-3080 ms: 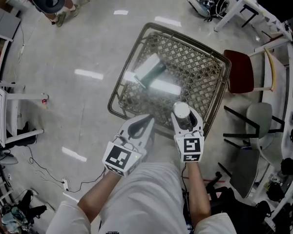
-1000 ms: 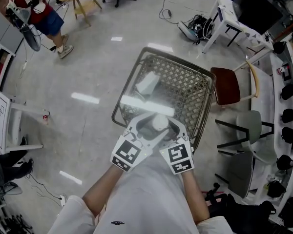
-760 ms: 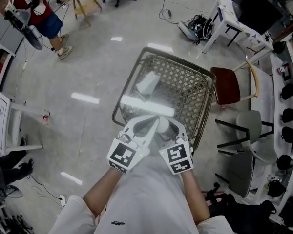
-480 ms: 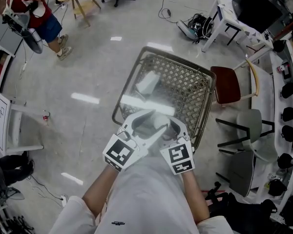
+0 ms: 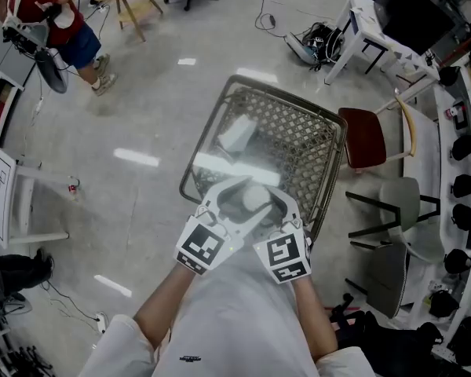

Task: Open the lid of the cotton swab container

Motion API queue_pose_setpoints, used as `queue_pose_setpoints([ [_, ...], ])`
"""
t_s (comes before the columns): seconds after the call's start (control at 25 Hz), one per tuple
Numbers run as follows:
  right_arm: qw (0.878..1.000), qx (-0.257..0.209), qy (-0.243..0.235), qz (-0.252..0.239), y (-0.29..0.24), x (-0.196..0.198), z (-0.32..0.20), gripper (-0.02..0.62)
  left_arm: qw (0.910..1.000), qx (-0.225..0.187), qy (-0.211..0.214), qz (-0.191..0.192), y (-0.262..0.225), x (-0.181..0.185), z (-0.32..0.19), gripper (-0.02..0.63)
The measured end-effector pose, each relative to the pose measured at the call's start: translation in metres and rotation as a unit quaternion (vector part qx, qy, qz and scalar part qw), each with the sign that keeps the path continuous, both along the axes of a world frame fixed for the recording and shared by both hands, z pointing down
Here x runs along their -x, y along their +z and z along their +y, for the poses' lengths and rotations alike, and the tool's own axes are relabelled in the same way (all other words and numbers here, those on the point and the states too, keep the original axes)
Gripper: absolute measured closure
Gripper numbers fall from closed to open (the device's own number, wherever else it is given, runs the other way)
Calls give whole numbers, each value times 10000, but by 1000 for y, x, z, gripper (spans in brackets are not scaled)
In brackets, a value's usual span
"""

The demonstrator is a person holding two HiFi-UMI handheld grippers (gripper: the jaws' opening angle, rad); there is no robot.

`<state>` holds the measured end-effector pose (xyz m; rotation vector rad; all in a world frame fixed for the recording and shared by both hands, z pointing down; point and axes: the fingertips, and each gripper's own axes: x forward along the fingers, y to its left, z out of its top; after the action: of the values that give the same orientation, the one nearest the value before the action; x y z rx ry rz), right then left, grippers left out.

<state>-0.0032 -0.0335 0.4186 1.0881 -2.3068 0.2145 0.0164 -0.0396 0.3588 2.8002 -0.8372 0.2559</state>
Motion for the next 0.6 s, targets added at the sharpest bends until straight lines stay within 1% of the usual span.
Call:
queue_pose_setpoints([
  [0.16,10000,-39,-22,53,0,-1,3,365,9999,-50,-147,12,-4,9,-4,351],
  [0.28,9999,-52,13,113,0,-2,4,365,9997,-88,-214,-22,-6,13,-5,359],
  [0.36,9999,-1,56,149,2,-5,3,366,10000,-24,-52,78,-8,9,0,373],
  [0.44,9998,22,61,167,2,-6,2,365,9996,81,214,180,-8,0,8,348],
  [0.52,9998,20,30,194,1,-7,2,365,9995,36,316,17,-3,-7,12,333],
  [0.6,9998,6,-23,213,0,-6,3,365,9993,16,313,-179,5,-9,11,331],
])
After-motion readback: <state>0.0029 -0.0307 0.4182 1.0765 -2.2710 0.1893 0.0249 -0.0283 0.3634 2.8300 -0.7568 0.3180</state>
